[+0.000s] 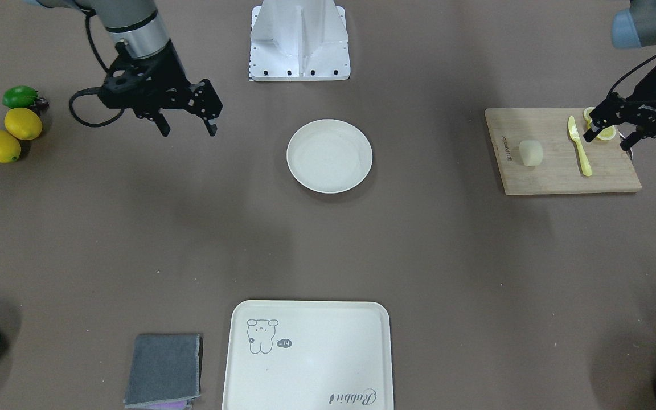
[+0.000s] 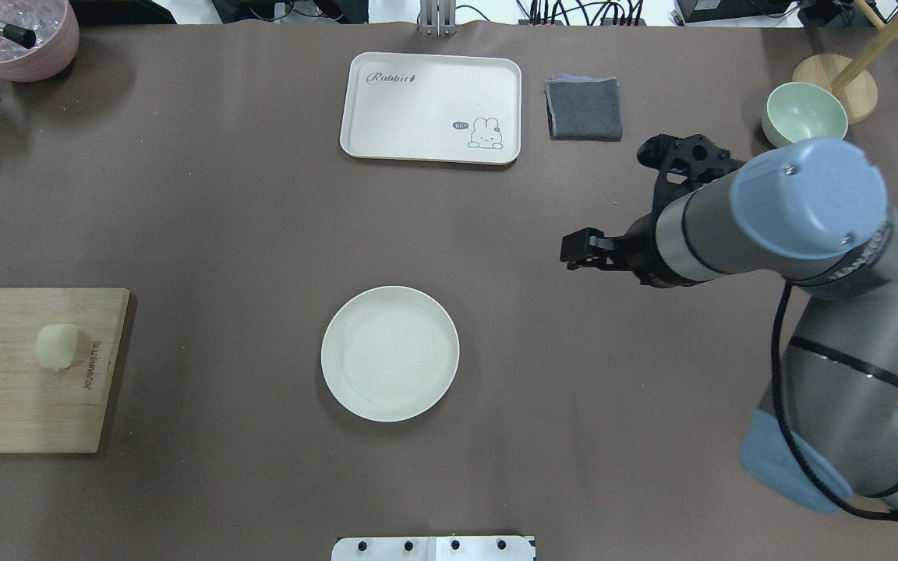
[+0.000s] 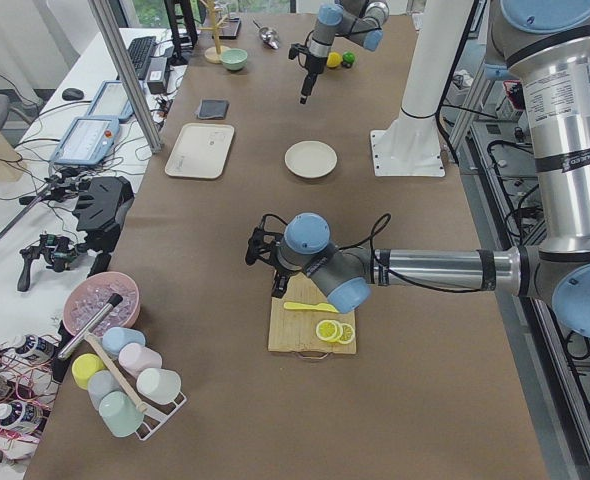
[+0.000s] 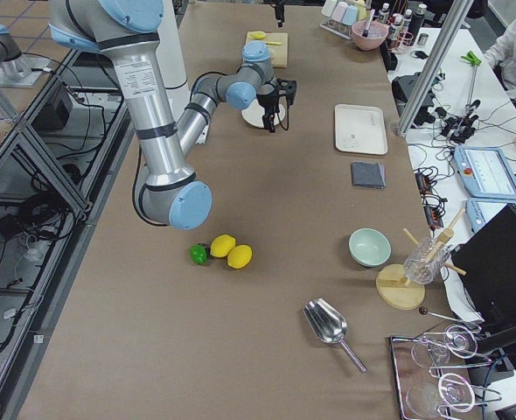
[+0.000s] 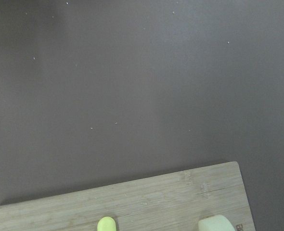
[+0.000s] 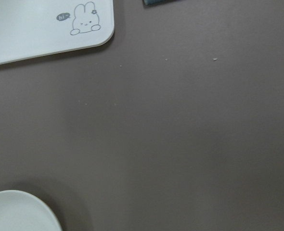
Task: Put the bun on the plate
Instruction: 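Release the plate and withdraw the right gripper while the left gripper reaches the bun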
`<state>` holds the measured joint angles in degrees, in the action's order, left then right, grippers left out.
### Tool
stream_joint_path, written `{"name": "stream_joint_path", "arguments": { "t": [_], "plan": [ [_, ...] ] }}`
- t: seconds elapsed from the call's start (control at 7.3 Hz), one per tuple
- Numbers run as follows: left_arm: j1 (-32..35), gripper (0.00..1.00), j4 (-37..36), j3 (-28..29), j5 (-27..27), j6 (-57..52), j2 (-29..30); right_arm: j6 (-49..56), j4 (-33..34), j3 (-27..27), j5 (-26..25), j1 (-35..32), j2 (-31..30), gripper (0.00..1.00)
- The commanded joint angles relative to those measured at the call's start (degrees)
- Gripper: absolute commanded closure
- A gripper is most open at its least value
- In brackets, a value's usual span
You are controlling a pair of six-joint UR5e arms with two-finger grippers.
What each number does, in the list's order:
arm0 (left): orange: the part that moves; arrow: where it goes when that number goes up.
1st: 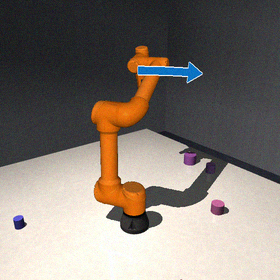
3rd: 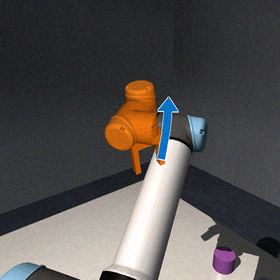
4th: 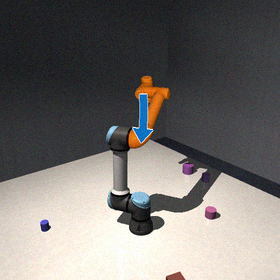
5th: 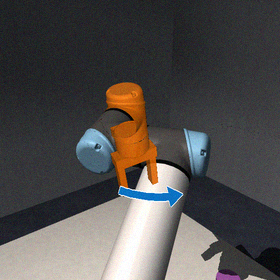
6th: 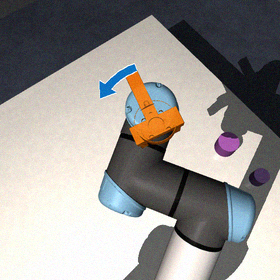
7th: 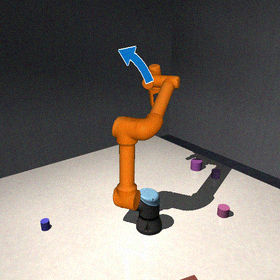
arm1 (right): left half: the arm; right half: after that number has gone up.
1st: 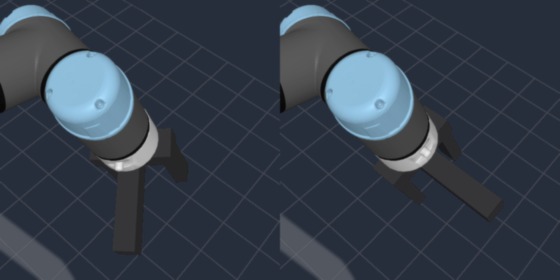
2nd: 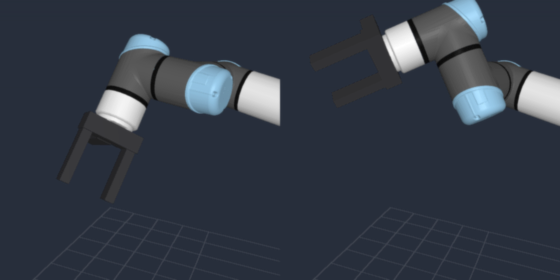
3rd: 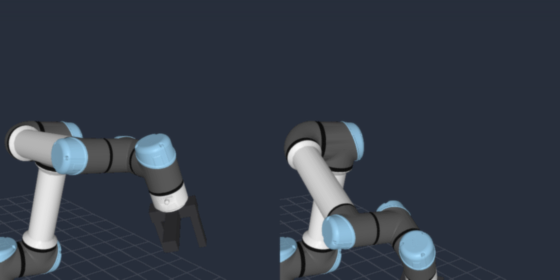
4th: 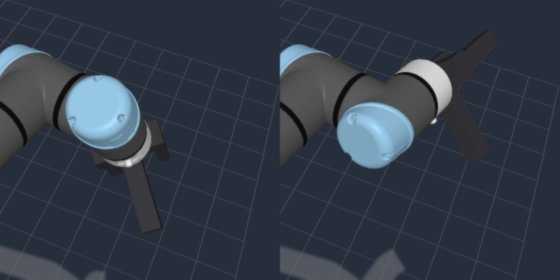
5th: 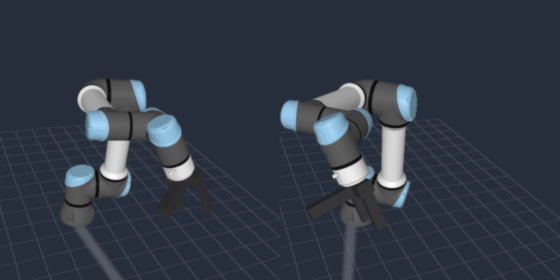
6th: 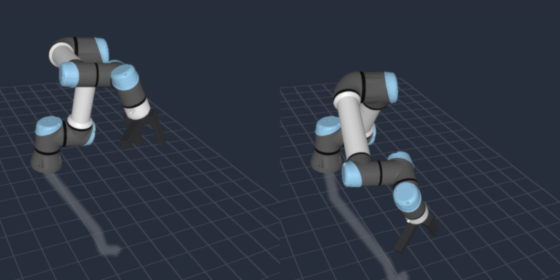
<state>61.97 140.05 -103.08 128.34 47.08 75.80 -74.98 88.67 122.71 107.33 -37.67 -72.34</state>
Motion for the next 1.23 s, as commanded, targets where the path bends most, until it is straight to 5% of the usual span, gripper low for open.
{"name": "stream_joint_path", "arguments": {
  "t": [0.0,0.27,0.68,1.1],
  "plan": [
    [-10.42,0.02,0.05,-1.95,-7.89,9.14,0.66,9.99,-0.08,1.83,8.66,-9.58,-6.47,0.00],
    [-18.87,0.03,-0.21,-1.17,-16.86,11.72,1.45,21.40,-0.43,3.32,13.50,-16.70,-13.58,0.00],
    [-19.43,0.12,-0.48,1.04,-18.56,7.96,0.84,29.62,-0.69,3.24,16.07,-21.48,-18.00,0.00],
    [-20.04,0.43,-0.48,1.21,-18.65,7.85,1.36,29.63,-0.69,3.24,16.51,-21.83,-18.10,0.00]
  ]
}}
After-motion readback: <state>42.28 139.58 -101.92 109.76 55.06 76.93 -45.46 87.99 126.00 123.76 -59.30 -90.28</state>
